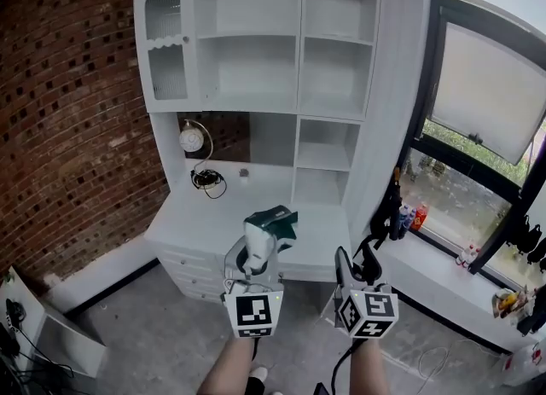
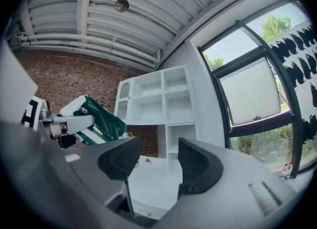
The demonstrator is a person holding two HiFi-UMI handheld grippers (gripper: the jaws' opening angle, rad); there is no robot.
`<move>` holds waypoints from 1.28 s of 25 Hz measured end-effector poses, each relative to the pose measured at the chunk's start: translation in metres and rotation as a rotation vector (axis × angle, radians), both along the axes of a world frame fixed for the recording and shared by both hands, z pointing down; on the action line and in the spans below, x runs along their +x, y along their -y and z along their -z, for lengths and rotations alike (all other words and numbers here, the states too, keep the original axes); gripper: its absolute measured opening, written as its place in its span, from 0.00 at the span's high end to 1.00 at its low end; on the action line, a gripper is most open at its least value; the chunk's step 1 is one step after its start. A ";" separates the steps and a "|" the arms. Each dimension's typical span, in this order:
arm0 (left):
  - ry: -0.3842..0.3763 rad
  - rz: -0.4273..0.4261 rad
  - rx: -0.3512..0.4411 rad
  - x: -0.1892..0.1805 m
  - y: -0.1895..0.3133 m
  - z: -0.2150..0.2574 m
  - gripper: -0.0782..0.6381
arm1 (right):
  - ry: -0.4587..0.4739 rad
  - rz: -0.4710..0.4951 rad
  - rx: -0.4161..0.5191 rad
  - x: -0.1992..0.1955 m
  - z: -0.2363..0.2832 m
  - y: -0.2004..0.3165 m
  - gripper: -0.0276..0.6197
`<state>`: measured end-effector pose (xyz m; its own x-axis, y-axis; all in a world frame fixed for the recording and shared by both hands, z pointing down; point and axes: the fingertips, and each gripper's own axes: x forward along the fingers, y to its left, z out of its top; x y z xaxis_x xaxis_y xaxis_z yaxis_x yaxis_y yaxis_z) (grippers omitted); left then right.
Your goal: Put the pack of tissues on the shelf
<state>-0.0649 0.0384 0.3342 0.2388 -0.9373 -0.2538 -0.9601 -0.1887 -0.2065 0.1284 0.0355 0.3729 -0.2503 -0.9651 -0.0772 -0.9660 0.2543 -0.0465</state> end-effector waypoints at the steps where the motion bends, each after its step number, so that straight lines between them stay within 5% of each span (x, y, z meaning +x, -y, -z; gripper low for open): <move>1: 0.000 -0.003 0.003 -0.001 0.004 -0.002 0.75 | 0.001 -0.004 0.001 0.000 -0.003 0.004 0.58; 21: -0.018 -0.128 0.044 -0.046 0.161 0.015 0.75 | -0.022 -0.102 0.040 -0.054 0.019 0.143 0.58; 32: -0.028 -0.133 0.023 -0.027 0.210 0.004 0.75 | -0.030 -0.103 0.011 -0.036 0.006 0.192 0.58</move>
